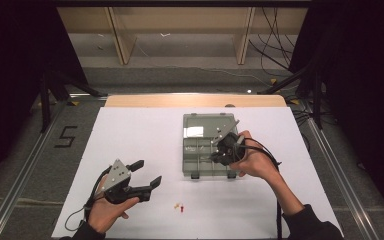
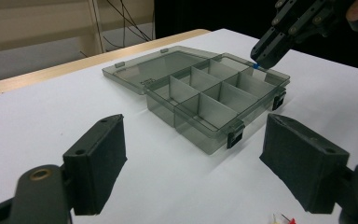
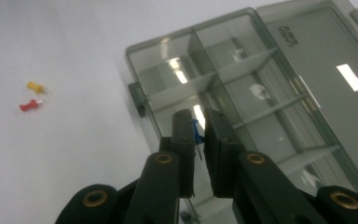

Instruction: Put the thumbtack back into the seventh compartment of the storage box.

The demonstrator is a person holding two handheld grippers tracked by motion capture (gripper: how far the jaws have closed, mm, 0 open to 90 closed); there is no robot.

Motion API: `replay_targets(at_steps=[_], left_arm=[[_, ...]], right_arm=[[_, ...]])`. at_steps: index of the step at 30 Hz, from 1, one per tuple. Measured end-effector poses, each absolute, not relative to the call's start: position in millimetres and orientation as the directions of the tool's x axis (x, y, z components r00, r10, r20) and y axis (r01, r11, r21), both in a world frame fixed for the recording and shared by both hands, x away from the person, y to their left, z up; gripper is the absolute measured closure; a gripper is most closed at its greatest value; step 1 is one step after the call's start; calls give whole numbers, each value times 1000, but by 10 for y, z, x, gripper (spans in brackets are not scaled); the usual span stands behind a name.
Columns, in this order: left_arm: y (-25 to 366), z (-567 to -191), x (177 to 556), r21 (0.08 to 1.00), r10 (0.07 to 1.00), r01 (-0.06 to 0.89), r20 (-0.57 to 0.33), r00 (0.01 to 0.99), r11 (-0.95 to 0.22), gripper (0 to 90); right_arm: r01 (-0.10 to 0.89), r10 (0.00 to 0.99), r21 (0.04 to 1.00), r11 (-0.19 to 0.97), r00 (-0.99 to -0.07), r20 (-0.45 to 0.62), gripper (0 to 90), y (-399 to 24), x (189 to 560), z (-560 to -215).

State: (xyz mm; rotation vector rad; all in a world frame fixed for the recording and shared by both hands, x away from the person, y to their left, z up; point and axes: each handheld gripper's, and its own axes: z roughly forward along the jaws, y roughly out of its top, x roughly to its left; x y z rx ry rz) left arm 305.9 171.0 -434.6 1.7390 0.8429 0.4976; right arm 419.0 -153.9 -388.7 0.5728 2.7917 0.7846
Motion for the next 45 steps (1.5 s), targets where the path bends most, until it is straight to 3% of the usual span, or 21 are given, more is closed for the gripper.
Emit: replay_targets(at_steps=[14, 30, 45], left_arm=[[1710, -4346, 3059, 944, 745, 289, -75, 663, -162, 208], [1705, -4350, 3060, 943, 743, 290, -76, 665, -162, 208], [1701, -4352, 3060, 943, 741, 291, -78, 666, -162, 208]], right_arm=[[405, 510, 487, 774, -854, -100, 831, -1891, 4355, -3931], [443, 520, 398, 803, -847, -106, 830, -1981, 4436, -4136], [450, 515, 373, 811, -852, -94, 823, -1971, 4454, -4241]])
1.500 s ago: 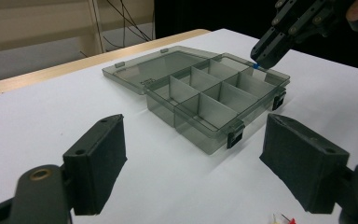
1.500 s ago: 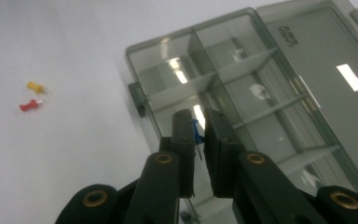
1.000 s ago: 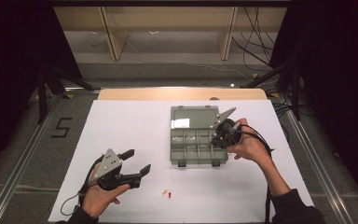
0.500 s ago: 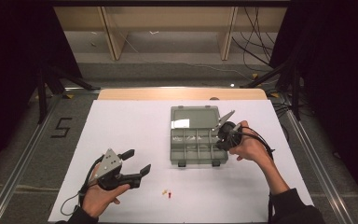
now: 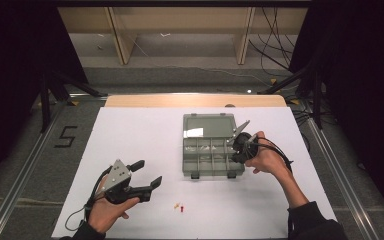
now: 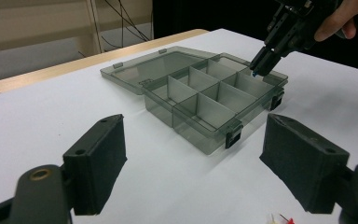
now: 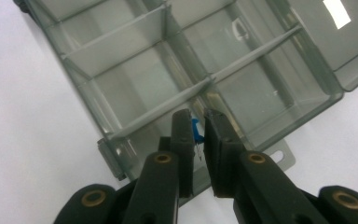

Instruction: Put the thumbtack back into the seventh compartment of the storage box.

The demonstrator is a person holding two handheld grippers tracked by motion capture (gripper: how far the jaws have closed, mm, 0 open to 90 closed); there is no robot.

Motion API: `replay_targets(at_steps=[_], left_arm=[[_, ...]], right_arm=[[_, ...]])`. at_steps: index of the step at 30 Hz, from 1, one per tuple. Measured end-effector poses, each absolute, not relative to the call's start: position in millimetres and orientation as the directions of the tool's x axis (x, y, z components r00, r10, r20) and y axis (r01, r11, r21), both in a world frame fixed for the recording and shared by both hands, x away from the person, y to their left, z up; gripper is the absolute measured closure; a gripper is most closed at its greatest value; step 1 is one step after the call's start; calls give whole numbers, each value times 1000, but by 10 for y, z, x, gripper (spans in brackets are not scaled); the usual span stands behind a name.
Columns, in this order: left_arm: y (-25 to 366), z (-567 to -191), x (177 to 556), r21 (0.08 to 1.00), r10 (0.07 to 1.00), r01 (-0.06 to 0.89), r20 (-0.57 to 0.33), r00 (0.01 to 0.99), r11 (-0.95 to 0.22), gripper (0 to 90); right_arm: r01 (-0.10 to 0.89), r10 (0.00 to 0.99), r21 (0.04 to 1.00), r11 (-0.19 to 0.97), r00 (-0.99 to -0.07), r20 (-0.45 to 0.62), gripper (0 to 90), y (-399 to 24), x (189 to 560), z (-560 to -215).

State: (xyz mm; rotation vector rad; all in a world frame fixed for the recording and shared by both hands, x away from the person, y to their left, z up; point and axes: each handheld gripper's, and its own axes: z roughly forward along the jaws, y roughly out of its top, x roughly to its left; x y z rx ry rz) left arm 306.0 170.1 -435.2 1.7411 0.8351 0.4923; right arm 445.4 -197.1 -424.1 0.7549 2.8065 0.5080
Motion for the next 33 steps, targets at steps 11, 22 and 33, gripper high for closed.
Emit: replay_targets(at_steps=[11, 22, 33], left_arm=[[1707, -4348, 3063, 944, 739, 284, -69, 671, -169, 208], [1710, -4351, 3065, 946, 740, 284, -78, 668, -156, 208], [1714, -4349, 3068, 947, 739, 279, -72, 670, -160, 212]], right_arm=[[434, 522, 432, 791, -846, -106, 490, -1817, 4337, -4078], [296, 404, 552, 779, -911, -82, 348, -1453, 4058, -3891], [169, 240, 566, 807, -969, -52, 337, -1050, 3766, -3969]])
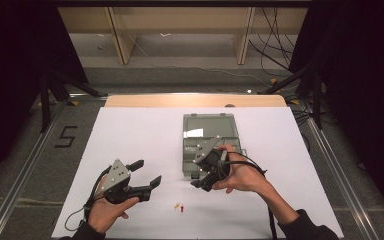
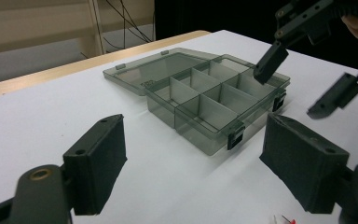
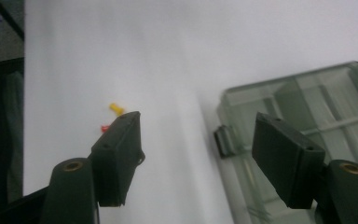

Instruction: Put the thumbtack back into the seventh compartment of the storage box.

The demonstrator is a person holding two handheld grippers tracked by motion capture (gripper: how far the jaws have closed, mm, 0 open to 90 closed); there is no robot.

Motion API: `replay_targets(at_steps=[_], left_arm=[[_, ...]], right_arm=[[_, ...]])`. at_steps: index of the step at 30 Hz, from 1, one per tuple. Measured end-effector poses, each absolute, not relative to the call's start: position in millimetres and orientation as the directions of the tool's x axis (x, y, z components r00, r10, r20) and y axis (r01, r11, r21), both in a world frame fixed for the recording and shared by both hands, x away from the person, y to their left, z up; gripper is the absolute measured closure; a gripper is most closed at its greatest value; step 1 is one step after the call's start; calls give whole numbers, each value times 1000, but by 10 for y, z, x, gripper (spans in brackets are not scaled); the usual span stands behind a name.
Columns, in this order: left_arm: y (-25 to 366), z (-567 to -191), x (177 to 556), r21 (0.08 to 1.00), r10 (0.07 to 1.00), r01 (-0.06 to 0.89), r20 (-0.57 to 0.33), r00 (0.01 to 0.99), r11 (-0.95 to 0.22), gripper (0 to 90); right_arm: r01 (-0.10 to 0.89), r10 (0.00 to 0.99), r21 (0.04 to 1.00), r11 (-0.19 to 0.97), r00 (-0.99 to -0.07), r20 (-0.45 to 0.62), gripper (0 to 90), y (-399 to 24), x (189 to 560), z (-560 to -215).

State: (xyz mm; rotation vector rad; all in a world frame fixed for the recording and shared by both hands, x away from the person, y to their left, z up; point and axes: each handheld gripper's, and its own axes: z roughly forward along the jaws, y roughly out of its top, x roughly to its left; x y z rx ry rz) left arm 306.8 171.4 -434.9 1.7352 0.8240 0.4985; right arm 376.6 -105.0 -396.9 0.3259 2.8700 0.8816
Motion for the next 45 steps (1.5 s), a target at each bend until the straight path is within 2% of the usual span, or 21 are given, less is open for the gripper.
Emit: replay_targets(at_steps=[10, 19, 26, 32, 36, 41, 43, 45], left_arm=[[1709, -4348, 3057, 944, 751, 297, -90, 654, -145, 212], [1709, -4349, 3060, 945, 751, 294, -90, 654, -143, 212], [1712, -4356, 3070, 947, 749, 291, -94, 656, -137, 212], [1718, -4358, 3073, 943, 756, 300, -93, 648, -141, 212], [1727, -4356, 3079, 943, 755, 297, -86, 650, -148, 212], [1735, -4352, 3083, 945, 756, 290, -77, 650, -153, 212], [1737, -4354, 3088, 945, 756, 289, -75, 650, -155, 212], [1732, -4359, 3082, 942, 764, 303, -91, 639, -141, 212]], right_arm=[[103, 141, 546, 831, -990, -28, 358, -799, 3624, -4102], [40, 55, 505, 862, -998, -15, 473, -586, 3524, -4265], [50, 56, 452, 891, -998, 1, 535, -477, 3472, -4426], [8, 23, 429, 903, -999, -30, 580, -404, 3466, -4506], [23, 26, 415, 909, -1000, -1, 624, -377, 3443, -4544], [-8, -9, 408, 913, -1000, 0, 670, -345, 3460, -4597], [14, 9, 396, 918, -1000, 16, 683, -337, 3442, -4618], [-18, -19, 394, 919, -1000, 0, 706, -325, 3456, -4636]])
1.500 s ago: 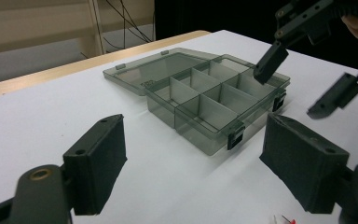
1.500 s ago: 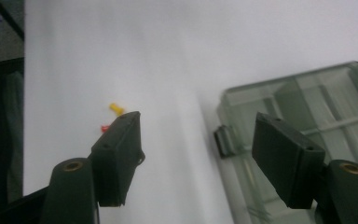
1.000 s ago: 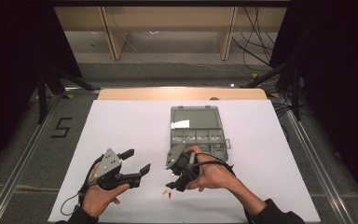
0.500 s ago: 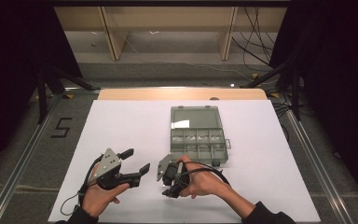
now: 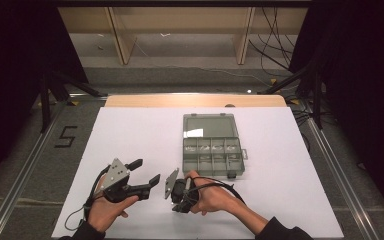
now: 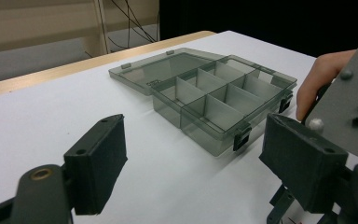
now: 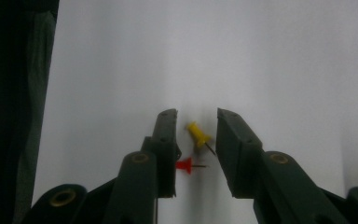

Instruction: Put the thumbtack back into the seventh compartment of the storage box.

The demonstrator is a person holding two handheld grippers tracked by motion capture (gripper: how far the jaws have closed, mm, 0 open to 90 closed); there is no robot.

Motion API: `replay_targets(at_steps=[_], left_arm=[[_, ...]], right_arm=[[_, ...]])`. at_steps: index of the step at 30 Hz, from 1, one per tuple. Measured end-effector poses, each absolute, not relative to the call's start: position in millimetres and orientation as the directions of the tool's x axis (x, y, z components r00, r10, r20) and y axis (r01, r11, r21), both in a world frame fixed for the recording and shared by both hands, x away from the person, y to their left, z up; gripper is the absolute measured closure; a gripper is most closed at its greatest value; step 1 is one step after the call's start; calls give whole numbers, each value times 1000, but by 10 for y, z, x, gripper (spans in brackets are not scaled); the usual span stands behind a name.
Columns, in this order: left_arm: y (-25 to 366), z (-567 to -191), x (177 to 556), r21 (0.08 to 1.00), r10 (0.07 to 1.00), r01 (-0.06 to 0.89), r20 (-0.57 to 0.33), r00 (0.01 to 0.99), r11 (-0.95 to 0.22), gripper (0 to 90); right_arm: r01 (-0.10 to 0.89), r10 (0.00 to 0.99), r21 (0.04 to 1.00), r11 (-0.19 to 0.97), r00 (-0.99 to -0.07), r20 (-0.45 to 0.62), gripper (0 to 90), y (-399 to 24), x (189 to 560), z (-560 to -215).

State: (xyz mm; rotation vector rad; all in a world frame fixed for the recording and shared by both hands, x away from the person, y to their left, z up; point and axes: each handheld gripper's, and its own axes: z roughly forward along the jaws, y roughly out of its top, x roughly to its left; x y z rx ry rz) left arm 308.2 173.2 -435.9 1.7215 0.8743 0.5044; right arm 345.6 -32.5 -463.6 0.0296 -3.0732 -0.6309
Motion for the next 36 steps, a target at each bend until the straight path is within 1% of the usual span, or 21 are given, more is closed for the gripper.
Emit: replay_targets(at_steps=[1, 2, 3, 6, 8, 9, 11, 12, 13, 15, 16, 17, 19, 20, 21, 23, 29, 33, 34, 35, 36], left_arm=[[1741, -4356, 3088, 943, 761, 295, -77, 644, -154, 212], [1737, -4361, 3086, 942, 765, 303, -90, 637, -141, 212], [1747, -4357, 3091, 943, 763, 297, -78, 642, -153, 212], [1756, -4357, 3095, 941, 766, 297, -72, 639, -160, 213], [1756, -4360, 3096, 941, 768, 301, -78, 636, -154, 213], [1756, -4361, 3097, 941, 769, 303, -80, 634, -152, 213], [1756, -4361, 3097, 941, 770, 304, -81, 634, -151, 213], [1756, -4361, 3097, 941, 769, 303, -80, 634, -152, 213], [1756, -4366, 3103, 942, 766, 300, -82, 637, -149, 213], [1755, -4366, 3103, 942, 767, 300, -84, 637, -147, 213], [1752, -4365, 3100, 942, 768, 305, -90, 635, -142, 213], [1751, -4362, 3092, 939, 774, 314, -95, 626, -138, 213], [1759, -4360, 3097, 941, 772, 304, -83, 630, -148, 213], [1761, -4359, 3098, 941, 772, 303, -82, 630, -148, 213], [1762, -4358, 3098, 942, 772, 303, -82, 630, -147, 213], [1764, -4355, 3098, 943, 773, 300, -81, 630, -146, 213], [1764, -4351, 3096, 944, 771, 297, -81, 632, -145, 213], [1752, -4355, 3089, 943, 772, 307, -100, 628, -128, 213], [1758, -4352, 3092, 944, 770, 298, -86, 633, -139, 213], [1754, -4357, 3095, 945, 767, 299, -95, 634, -130, 213], [1757, -4358, 3098, 946, 767, 295, -92, 635, -132, 213]], right_arm=[[-22, -22, 389, 921, -1000, -3, 719, -322, 3458, -4643], [-22, -25, 385, 923, -1000, 2, 730, -321, 3460, -4650], [-8, -12, 383, 924, -1000, 8, 735, -325, 3454, -4657], [-25, -27, 388, 921, -1000, -1, 773, -324, 3465, -4659], [-7, -15, 382, 924, -1000, 18, 800, -321, 3443, -4659], [-31, -36, 385, 922, -999, 5, 817, -314, 3454, -4658], [-27, -31, 379, 925, -999, 6, 826, -309, 3445, -4656], [-8, -15, 374, 927, -1000, 15, 828, -309, 3431, -4656], [-32, -34, 379, 925, -999, -2, 829, -302, 3446, -4657], [-10, -16, 371, 928, -1000, 12, 831, -305, 3425, -4653], [-31, -33, 376, 926, -999, 1, 831, -302, 3438, -4652], [-17, -22, 374, 927, -1000, 9, 831, -303, 3432, -4652], [-32, -34, 378, 925, -999, -2, 832, -305, 3439, -4641], [-28, -32, 385, 922, -999, 6, 832, -312, 3440, -4629], [-1, -10, 386, 923, -1000, 21, 832, -324, 3428, -4611], [-23, -25, 404, 915, -1000, 0, 833, -342, 3455, -4568], [4, 14, 450, 893, -1000, -20, 832, -478, 3524, -4400], [35, 56, 463, 886, -998, -32, 833, -610, 3599, -4280], [42, 67, 479, 877, -997, -35, 833, -646, 3622, -4260], [54, 79, 484, 873, -996, -31, 832, -683, 3634, -4228], [51, 86, 485, 873, -995, -52, 832, -722, 3656, -4198]])
